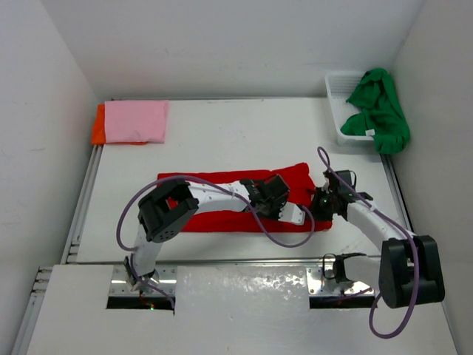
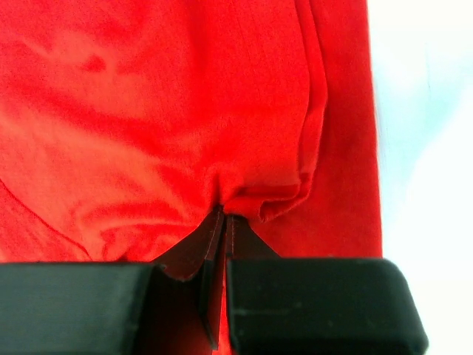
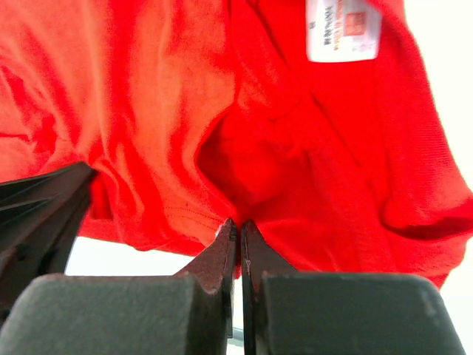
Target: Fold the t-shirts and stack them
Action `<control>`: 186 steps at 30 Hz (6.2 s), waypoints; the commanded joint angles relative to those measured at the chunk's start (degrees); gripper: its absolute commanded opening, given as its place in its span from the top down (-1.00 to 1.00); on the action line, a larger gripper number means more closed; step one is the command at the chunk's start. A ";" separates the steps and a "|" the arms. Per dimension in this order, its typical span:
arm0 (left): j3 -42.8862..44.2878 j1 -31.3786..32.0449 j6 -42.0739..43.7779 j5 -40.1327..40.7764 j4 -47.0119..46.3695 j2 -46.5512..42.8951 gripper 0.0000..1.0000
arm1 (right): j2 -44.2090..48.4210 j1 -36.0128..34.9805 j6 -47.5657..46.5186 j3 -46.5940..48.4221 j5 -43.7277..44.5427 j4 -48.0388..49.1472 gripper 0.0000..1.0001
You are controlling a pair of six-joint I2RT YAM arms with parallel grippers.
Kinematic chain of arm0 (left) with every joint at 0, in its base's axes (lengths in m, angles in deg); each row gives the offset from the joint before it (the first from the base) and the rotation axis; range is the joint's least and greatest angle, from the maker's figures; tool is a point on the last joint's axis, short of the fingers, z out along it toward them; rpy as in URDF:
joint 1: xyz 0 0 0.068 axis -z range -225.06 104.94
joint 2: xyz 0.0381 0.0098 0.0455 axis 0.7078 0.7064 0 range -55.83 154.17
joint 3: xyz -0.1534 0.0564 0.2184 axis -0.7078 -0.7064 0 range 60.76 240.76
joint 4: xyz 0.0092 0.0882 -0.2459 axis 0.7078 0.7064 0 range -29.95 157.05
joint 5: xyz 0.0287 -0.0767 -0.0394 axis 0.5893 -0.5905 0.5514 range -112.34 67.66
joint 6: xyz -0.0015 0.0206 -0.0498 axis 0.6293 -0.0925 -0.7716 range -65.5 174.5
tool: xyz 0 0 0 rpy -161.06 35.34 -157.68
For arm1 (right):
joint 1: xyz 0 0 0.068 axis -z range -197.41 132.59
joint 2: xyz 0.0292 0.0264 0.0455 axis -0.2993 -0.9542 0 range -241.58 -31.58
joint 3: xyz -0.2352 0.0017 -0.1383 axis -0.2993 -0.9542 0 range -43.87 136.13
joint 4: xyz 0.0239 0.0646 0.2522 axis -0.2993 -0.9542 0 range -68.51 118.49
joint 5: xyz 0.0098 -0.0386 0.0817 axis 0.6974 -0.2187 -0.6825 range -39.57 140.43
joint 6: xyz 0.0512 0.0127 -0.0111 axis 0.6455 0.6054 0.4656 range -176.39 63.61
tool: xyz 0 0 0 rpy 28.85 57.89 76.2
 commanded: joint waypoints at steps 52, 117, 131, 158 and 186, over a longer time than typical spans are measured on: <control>6.82 -4.50 -11.95 -7.73 6.05 -0.81 0.40 | -31.90 6.66 -13.21 37.67 5.01 2.60 0.26; -9.88 -65.41 -27.69 -13.18 5.44 -15.75 -0.55 | -37.17 10.09 -8.90 34.51 -5.98 12.72 0.12; -13.22 -65.41 -23.56 -15.28 5.34 -8.18 0.49 | -38.93 9.39 -6.18 32.76 -4.93 16.40 0.93; -15.78 -67.52 -22.68 -12.65 2.44 -11.88 1.00 | -24.09 9.65 -19.52 30.12 5.36 10.03 0.75; -13.40 -67.52 -21.45 -12.39 3.14 -11.88 1.00 | -24.08 -0.45 -46.08 22.56 18.71 10.87 0.26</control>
